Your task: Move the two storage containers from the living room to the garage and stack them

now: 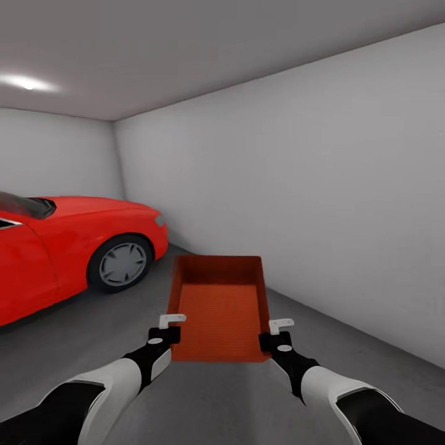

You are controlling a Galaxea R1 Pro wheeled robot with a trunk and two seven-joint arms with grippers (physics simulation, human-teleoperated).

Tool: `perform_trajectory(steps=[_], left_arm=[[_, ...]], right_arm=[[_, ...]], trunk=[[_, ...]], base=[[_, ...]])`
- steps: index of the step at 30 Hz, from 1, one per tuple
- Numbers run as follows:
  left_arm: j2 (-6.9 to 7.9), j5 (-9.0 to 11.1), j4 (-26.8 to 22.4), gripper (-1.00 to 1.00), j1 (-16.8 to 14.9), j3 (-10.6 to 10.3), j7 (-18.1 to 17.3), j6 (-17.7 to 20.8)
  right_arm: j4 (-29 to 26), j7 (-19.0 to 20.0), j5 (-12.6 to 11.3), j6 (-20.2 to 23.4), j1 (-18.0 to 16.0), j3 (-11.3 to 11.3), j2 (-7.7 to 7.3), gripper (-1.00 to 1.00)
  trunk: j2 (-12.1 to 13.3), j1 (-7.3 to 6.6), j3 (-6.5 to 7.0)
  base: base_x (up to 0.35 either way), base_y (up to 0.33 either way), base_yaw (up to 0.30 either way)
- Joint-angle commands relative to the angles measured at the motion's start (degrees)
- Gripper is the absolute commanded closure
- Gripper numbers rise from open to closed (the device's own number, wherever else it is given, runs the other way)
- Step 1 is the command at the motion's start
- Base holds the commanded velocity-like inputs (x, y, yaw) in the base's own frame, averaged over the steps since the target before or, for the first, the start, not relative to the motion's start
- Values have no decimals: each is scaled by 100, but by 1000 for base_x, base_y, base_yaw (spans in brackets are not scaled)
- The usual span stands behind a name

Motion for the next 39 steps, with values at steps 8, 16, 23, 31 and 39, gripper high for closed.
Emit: perform_trajectory(steps=[8, 16, 23, 31, 39], left_arm=[[-8, 9, -72, 100, -7, 150, 120, -112], [-5, 9, -78, 100, -7, 150, 120, -112], [-10, 9, -79, 100, -7, 149, 120, -112], [-10, 9, -81, 100, -7, 150, 120, -112], [-10, 9, -81, 100, -7, 150, 120, -112]], right_arm=[[36, -43, -146, -34, -5, -11, 22, 100], [36, -43, -146, -34, -5, -11, 22, 100], [36, -43, -146, -34, -5, -11, 22, 100], [36, -43, -146, -34, -5, -11, 22, 100], [36, -43, -146, -34, -5, -11, 22, 100]], trunk=[[-7, 5, -8], [-7, 5, -8], [-7, 5, -8], [-7, 5, -8], [-7, 5, -8]], base=[[321, 151, -286], [321, 163, -286], [317, 184, -286], [315, 186, -286], [313, 187, -286]])
